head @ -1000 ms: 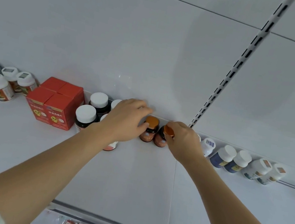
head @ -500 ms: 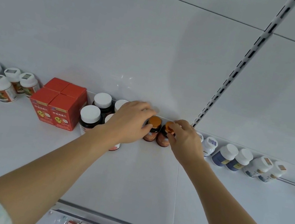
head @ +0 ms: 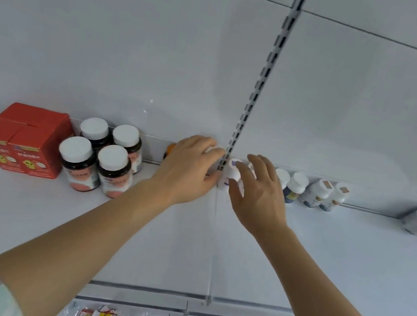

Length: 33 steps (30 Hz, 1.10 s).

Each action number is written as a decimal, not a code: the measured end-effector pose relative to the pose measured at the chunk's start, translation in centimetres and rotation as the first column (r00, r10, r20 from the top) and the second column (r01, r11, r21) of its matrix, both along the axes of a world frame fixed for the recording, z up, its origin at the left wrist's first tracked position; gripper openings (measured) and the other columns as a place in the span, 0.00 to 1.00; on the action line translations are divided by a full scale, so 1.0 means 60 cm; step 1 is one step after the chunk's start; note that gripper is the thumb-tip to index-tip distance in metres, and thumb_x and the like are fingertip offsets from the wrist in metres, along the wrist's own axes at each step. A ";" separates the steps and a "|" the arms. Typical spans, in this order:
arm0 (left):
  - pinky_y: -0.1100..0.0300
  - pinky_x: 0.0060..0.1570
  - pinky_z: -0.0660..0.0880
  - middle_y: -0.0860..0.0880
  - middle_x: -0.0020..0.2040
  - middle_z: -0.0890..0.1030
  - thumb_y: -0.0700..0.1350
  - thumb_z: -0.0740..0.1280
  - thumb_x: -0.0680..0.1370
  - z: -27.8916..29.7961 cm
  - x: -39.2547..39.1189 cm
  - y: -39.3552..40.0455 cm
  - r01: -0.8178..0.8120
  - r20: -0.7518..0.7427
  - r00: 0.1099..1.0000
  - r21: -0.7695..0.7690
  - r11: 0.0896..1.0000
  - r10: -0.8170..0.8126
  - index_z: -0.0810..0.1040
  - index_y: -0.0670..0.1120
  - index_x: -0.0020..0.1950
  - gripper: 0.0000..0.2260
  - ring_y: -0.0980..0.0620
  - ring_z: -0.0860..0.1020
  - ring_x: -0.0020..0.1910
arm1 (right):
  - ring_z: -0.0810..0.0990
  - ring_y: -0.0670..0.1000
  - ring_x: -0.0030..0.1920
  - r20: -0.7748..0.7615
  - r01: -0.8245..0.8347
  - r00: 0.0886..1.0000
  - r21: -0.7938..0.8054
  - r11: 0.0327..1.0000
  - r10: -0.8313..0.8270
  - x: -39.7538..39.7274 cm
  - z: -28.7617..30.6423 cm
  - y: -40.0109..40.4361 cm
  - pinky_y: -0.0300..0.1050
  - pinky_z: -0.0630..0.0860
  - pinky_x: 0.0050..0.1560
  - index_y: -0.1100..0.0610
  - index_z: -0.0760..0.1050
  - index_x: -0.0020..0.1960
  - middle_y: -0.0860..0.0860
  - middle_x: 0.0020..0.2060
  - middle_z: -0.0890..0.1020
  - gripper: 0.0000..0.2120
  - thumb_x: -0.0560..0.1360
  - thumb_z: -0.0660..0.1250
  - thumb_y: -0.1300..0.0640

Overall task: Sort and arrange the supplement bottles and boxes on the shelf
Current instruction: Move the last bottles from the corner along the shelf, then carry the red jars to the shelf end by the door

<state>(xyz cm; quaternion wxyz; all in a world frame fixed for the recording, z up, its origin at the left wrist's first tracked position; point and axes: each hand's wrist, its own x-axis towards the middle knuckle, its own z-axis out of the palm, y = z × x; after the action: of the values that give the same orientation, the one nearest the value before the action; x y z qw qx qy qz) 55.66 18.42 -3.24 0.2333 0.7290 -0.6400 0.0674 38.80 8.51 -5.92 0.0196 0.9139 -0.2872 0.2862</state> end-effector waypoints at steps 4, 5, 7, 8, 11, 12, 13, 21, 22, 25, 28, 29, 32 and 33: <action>0.47 0.64 0.70 0.44 0.63 0.76 0.51 0.65 0.75 0.005 -0.083 -0.028 0.043 0.018 0.999 -0.001 0.999 -0.043 0.76 0.45 0.64 0.19 0.42 0.72 0.65 | 0.69 0.64 0.70 -0.059 0.125 0.991 0.042 0.991 -0.123 -0.096 0.003 -0.006 0.62 0.71 0.65 0.60 0.75 0.65 0.61 0.66 0.75 0.20 0.76 0.67 0.51; 0.47 0.66 0.68 0.44 0.65 0.75 0.50 0.67 0.76 0.007 -0.106 -0.036 0.046 0.028 0.999 -0.005 0.999 -0.046 0.76 0.45 0.65 0.19 0.43 0.71 0.66 | 0.69 0.64 0.70 -0.059 0.151 0.987 0.053 0.987 -0.148 -0.124 0.004 -0.008 0.62 0.71 0.65 0.60 0.75 0.65 0.61 0.66 0.75 0.21 0.76 0.67 0.50; 0.48 0.67 0.67 0.44 0.66 0.75 0.50 0.68 0.76 0.012 -0.152 -0.054 0.054 0.044 0.998 -0.010 0.999 -0.053 0.75 0.45 0.66 0.20 0.43 0.70 0.68 | 0.69 0.64 0.70 -0.062 0.203 0.978 0.072 0.977 -0.198 -0.180 0.005 -0.011 0.61 0.71 0.66 0.59 0.75 0.66 0.60 0.67 0.75 0.22 0.76 0.67 0.49; 0.47 0.67 0.67 0.44 0.66 0.75 0.50 0.68 0.76 0.013 -0.185 -0.068 0.068 0.044 0.997 -0.013 0.998 -0.067 0.75 0.44 0.66 0.20 0.42 0.70 0.68 | 0.69 0.64 0.70 -0.071 0.225 0.973 0.074 0.971 -0.220 -0.219 0.005 -0.014 0.61 0.71 0.66 0.59 0.74 0.67 0.60 0.67 0.74 0.23 0.76 0.66 0.48; 0.46 0.64 0.70 0.44 0.63 0.77 0.51 0.66 0.76 0.016 -0.266 -0.101 0.097 0.020 0.995 -0.023 0.995 -0.096 0.76 0.43 0.63 0.19 0.41 0.72 0.65 | 0.68 0.65 0.71 -0.093 0.263 0.962 0.067 0.962 -0.256 -0.312 0.008 -0.029 0.61 0.69 0.68 0.60 0.73 0.68 0.62 0.68 0.74 0.25 0.78 0.62 0.45; 0.46 0.64 0.70 0.44 0.63 0.77 0.51 0.65 0.76 0.018 -0.305 -0.112 0.108 0.012 0.994 -0.030 0.994 -0.107 0.76 0.43 0.63 0.19 0.42 0.73 0.65 | 0.68 0.65 0.71 -0.099 0.282 0.956 0.066 0.957 -0.274 -0.351 0.011 -0.037 0.61 0.69 0.68 0.60 0.73 0.68 0.62 0.68 0.74 0.26 0.78 0.59 0.44; 0.47 0.65 0.69 0.44 0.63 0.77 0.51 0.65 0.76 0.020 -0.344 -0.124 0.120 0.001 0.993 -0.034 0.992 -0.120 0.76 0.43 0.63 0.19 0.42 0.72 0.65 | 0.68 0.65 0.71 -0.099 0.300 0.951 0.062 0.952 -0.293 -0.392 0.013 -0.047 0.61 0.69 0.68 0.60 0.73 0.68 0.61 0.67 0.74 0.26 0.79 0.58 0.44; 0.50 0.70 0.65 0.47 0.71 0.71 0.54 0.62 0.80 0.013 -0.584 -0.229 0.236 -0.036 0.971 0.029 0.971 -0.235 0.69 0.47 0.73 0.23 0.46 0.67 0.71 | 0.65 0.63 0.74 -0.159 0.461 0.882 0.103 0.881 -0.443 -0.646 0.010 -0.119 0.61 0.66 0.72 0.60 0.71 0.71 0.60 0.70 0.73 0.26 0.79 0.63 0.45; 0.51 0.70 0.65 0.47 0.71 0.71 0.54 0.61 0.80 0.014 -0.603 -0.244 0.242 -0.038 0.970 0.041 0.970 -0.240 0.69 0.46 0.73 0.23 0.47 0.67 0.71 | 0.64 0.63 0.74 -0.168 0.474 0.875 0.112 0.873 -0.454 -0.666 0.009 -0.131 0.60 0.65 0.72 0.59 0.71 0.71 0.60 0.70 0.72 0.26 0.80 0.62 0.45; 0.51 0.69 0.65 0.47 0.70 0.72 0.53 0.61 0.80 0.009 -0.639 -0.293 0.261 -0.040 0.965 0.072 0.963 -0.258 0.69 0.46 0.73 0.23 0.46 0.68 0.70 | 0.61 0.61 0.76 -0.207 0.515 0.851 0.144 0.845 -0.483 -0.710 0.010 -0.174 0.58 0.61 0.75 0.58 0.67 0.74 0.58 0.73 0.69 0.27 0.81 0.59 0.44; 0.51 0.67 0.67 0.47 0.68 0.73 0.53 0.62 0.80 0.000 -0.661 -0.355 0.272 -0.062 0.961 0.083 0.959 -0.268 0.69 0.46 0.72 0.22 0.46 0.70 0.68 | 0.61 0.61 0.75 -0.213 0.532 0.841 0.153 0.833 -0.498 -0.741 0.011 -0.222 0.56 0.61 0.75 0.58 0.67 0.74 0.58 0.73 0.69 0.27 0.81 0.59 0.45; 0.52 0.66 0.67 0.47 0.68 0.73 0.53 0.63 0.80 -0.002 -0.669 -0.379 0.272 -0.070 0.961 0.081 0.959 -0.266 0.70 0.46 0.72 0.22 0.45 0.70 0.67 | 0.62 0.61 0.75 -0.222 0.539 0.836 0.153 0.828 -0.503 -0.750 0.011 -0.238 0.56 0.61 0.75 0.58 0.67 0.74 0.58 0.72 0.69 0.26 0.81 0.59 0.45; 0.52 0.62 0.69 0.46 0.66 0.74 0.52 0.64 0.79 -0.009 -0.691 -0.449 0.260 -0.110 0.962 0.098 0.961 -0.249 0.71 0.45 0.71 0.22 0.44 0.72 0.64 | 0.62 0.60 0.74 -0.256 0.551 0.824 0.156 0.819 -0.506 -0.768 0.015 -0.296 0.55 0.63 0.73 0.56 0.65 0.75 0.57 0.72 0.70 0.26 0.81 0.59 0.45; 0.51 0.61 0.69 0.46 0.66 0.74 0.52 0.64 0.79 -0.011 -0.698 -0.469 0.257 -0.120 0.963 0.113 0.960 -0.243 0.71 0.45 0.70 0.21 0.44 0.72 0.64 | 0.63 0.59 0.74 -0.257 0.548 0.826 0.159 0.822 -0.501 -0.771 0.020 -0.315 0.55 0.64 0.73 0.56 0.65 0.75 0.56 0.71 0.70 0.26 0.81 0.59 0.46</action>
<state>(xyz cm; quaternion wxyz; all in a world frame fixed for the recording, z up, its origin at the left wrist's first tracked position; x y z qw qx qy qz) 13.77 -9.75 -3.88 0.2260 0.6581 -0.7169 -0.0420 -7.49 -10.41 -4.72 0.0234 0.8193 -0.5555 0.1401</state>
